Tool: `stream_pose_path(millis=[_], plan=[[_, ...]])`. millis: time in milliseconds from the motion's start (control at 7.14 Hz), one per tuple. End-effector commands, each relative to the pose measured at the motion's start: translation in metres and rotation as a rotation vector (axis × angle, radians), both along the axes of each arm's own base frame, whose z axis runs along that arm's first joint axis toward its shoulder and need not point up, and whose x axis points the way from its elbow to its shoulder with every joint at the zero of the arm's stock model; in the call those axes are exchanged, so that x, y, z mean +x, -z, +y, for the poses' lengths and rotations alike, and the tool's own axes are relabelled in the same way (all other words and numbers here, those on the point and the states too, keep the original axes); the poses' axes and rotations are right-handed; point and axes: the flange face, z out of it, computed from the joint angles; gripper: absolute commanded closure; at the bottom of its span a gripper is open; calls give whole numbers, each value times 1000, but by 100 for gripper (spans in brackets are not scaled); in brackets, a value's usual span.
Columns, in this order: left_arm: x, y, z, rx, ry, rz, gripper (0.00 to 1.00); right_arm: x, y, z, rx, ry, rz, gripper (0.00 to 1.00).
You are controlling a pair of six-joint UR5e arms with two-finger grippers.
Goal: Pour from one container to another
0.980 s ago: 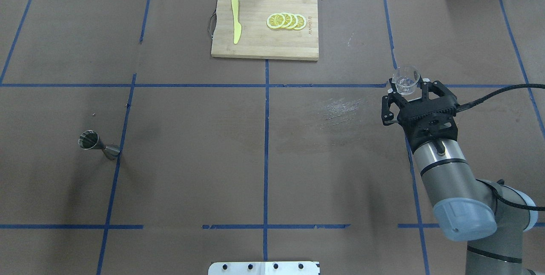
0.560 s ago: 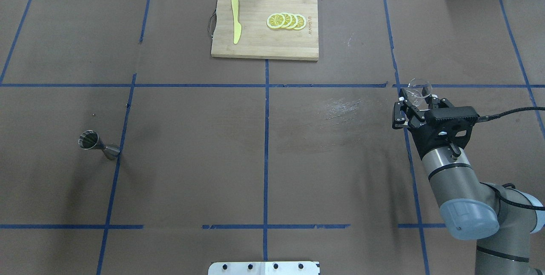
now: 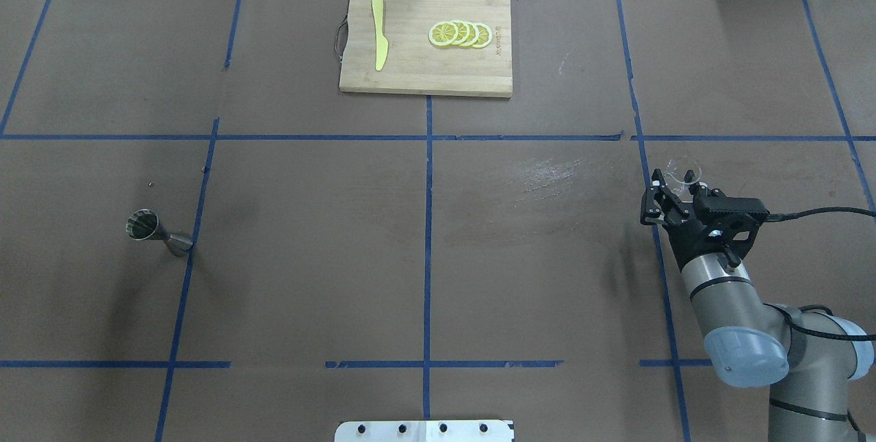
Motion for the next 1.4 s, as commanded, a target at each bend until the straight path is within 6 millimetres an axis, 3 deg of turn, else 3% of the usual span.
stream_pose_path(millis=[0,280,980,1120,1260], plan=[[0,0,0,0,0,0,0,-14,-24,13,-19,31,28,100],[0,1,-1,1,0,0,0,-29,-48,30,-39,38,8,100],[0,1,-1,1,0,0,0,-33,-54,35,-40,47,18,100],[0,1,-1,1,0,0,0,-32,-53,34,-39,44,17,75],[0,1,-1,3,0,0,0,-32,-51,34,-26,30,16,1]])
